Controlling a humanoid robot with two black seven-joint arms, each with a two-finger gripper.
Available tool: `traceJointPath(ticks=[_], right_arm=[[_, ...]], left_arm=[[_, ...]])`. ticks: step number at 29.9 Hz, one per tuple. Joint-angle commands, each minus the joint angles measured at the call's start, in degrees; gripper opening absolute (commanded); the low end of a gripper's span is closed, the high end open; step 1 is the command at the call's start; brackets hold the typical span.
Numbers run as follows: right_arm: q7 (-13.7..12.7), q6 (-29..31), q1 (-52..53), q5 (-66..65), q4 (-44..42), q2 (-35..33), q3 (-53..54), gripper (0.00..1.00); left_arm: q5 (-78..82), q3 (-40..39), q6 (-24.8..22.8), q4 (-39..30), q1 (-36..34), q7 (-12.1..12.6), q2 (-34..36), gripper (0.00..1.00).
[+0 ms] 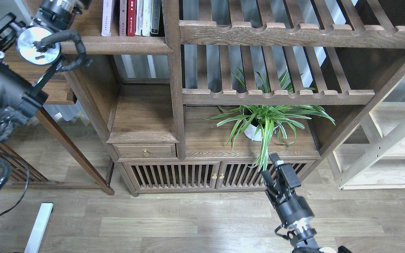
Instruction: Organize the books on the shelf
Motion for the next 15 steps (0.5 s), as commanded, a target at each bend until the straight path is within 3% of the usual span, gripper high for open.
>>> traceJointPath(ticks=[1, 5, 15], right_arm=[[-0.21, 0.00, 2.26, -0.01, 0.49, -0.65, 1.67, 1.00], [-0.21, 0.00, 5.69, -0.01, 0.49, -1.62, 2.82, 1.00], [-0.21, 0.00, 10.00, -0.01, 0.49, -1.09, 3.17, 1.00]], left_arm=[[-0.44, -2.65, -1.61, -4.74, 4.42, 2.08, 1.43, 0.98], [-0.44, -5.65, -4.08, -9.23, 10.22, 4.37, 2.05, 0.97], [-0.17, -7.41, -5.89, -13.54, 22.97, 4.55, 2.14, 0.97]])
